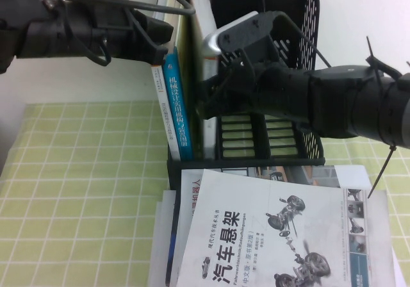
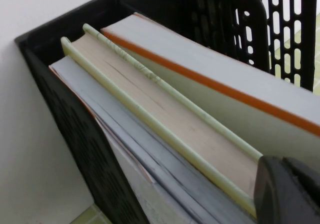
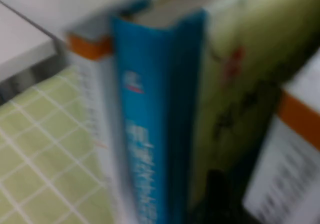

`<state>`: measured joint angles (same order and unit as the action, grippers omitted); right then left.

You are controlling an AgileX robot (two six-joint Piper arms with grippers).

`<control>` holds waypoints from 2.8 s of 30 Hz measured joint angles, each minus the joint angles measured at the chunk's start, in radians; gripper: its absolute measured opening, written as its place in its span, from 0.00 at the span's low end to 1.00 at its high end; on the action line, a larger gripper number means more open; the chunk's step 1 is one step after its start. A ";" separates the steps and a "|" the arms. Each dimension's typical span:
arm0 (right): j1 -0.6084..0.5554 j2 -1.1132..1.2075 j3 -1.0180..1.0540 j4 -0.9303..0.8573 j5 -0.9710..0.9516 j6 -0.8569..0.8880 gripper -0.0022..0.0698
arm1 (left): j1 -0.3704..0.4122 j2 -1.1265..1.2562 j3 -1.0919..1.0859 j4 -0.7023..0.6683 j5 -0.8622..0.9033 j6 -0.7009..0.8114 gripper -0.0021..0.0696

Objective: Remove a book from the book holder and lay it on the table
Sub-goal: Pick up the right side book from the book shelf, then place the picked book on the book

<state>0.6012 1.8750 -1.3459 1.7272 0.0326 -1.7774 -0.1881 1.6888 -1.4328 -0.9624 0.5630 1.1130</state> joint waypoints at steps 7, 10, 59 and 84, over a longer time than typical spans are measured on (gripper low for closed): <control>0.000 0.019 0.000 0.006 -0.046 0.024 0.58 | -0.001 0.000 0.000 0.000 0.000 -0.004 0.03; 0.000 0.053 0.000 0.007 -0.044 0.026 0.58 | -0.001 0.000 0.000 0.000 0.000 -0.007 0.03; -0.231 -0.729 0.010 -0.593 1.105 0.358 0.26 | 0.197 -0.804 0.368 0.367 0.368 -0.722 0.03; 0.384 -0.581 0.333 -2.434 0.487 1.474 0.26 | 0.193 -1.077 0.907 0.004 0.250 -0.687 0.03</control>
<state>0.9851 1.2937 -1.0133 -0.7067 0.5194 -0.3031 0.0044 0.6118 -0.5263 -0.9580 0.8129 0.4264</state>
